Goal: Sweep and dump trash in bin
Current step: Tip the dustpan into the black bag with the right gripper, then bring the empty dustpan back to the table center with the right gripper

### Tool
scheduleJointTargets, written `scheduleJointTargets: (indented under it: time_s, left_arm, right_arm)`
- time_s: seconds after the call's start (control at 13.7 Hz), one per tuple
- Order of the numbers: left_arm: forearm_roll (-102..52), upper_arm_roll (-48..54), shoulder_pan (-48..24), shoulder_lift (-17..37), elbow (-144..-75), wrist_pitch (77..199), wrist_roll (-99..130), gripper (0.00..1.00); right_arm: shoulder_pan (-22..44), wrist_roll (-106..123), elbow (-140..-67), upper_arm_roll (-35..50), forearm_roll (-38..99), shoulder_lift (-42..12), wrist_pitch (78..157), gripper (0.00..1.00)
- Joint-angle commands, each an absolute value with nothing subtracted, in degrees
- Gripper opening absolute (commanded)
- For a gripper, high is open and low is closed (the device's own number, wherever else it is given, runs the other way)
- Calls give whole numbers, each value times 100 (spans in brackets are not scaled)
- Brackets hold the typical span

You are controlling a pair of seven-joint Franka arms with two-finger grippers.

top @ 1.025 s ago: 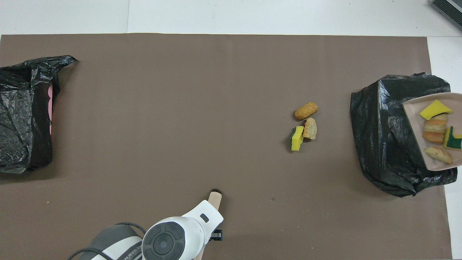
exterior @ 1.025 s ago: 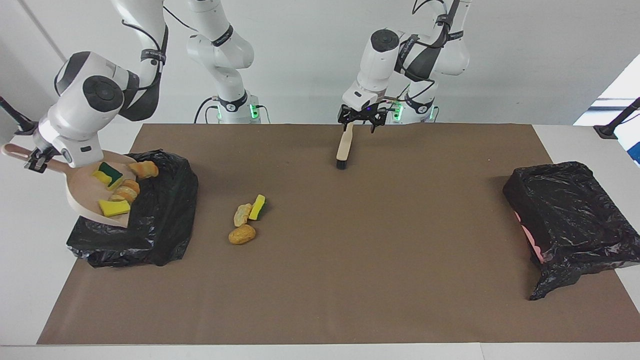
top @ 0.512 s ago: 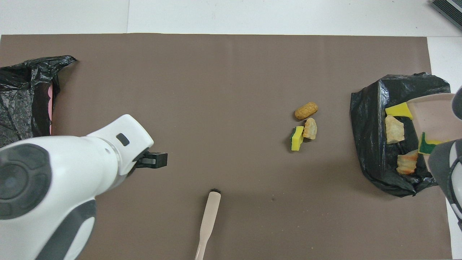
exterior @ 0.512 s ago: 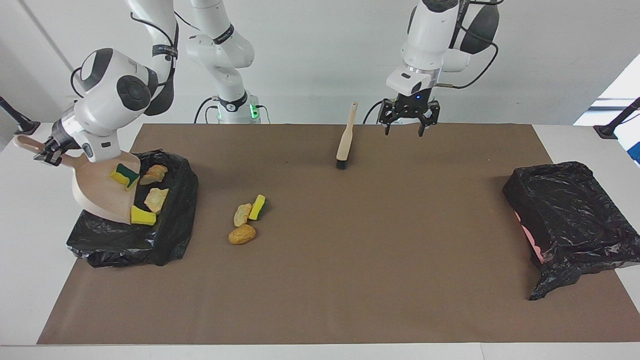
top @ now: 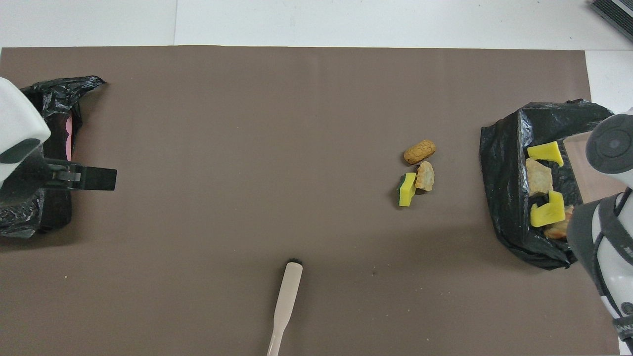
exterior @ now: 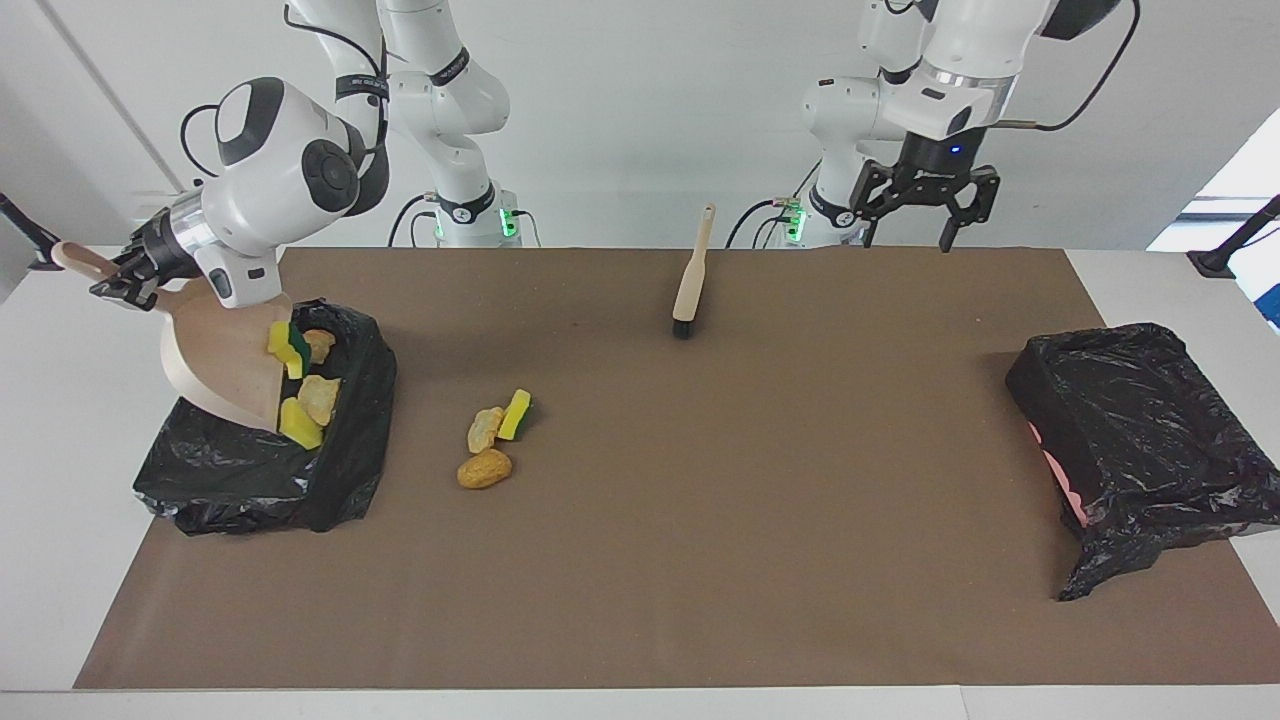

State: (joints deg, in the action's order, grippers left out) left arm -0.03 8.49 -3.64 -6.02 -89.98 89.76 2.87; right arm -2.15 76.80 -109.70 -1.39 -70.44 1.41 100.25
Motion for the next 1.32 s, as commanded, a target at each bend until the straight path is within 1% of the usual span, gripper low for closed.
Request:
scheduleJointTargets:
  time_s: [0.0, 0.07, 0.15, 0.29, 0.44, 0.59, 0.66, 0.81, 0.95, 1.1, 1.24]
  left_arm:
    - [-193, 905, -177, 113, -7930, 8316, 202, 100]
    - [-193, 914, -80, 184, -7832, 8245, 185, 100]
    - [-219, 905, -36, 158, -7857, 8235, 115, 100]
    - [-220, 896, 96, 36, -7901, 8227, -140, 100]
    - [-211, 861, 123, -17, -7936, 8183, -141, 100]
    - [-202, 870, 106, -18, -7937, 8174, -132, 100]
    - [-185, 888, 79, -44, -7945, 8191, -132, 100]
    - [-185, 879, 123, -53, -7998, 8209, -149, 100]
    - [-167, 861, -17, -88, -8007, 8209, -106, 100]
    - [-167, 416, -534, -184, -8077, 8165, -97, 100]
    - [-167, 325, -598, -202, -8121, 8165, -70, 100]
  right_arm:
    - [-272, 7515, -11040, -97, -7120, 404, 9949, 0]
    - [-255, 7523, -10891, -97, -6910, 422, 9906, 0]
    - [-246, 7515, -10698, -88, -6612, 422, 9688, 0]
    - [-237, 7401, -10294, -79, -5604, 439, 9336, 0]
    - [-202, 6911, -10257, 95, -5187, 509, 9185, 0]
    - [-176, 6235, -10204, 551, -4950, 527, 8818, 0]
    - [-176, 5770, -10161, 745, -4461, 536, 8633, 0]
    - [-80, 4961, -10064, 904, -3913, 527, 8395, 0]
    - [-27, 3856, -10037, 1010, -2950, 527, 8367, 0]
    - [78, 2669, -10028, 1054, -2201, 510, 8358, 0]
    - [525, 1431, -10028, 1072, -1935, 353, 8358, 0]
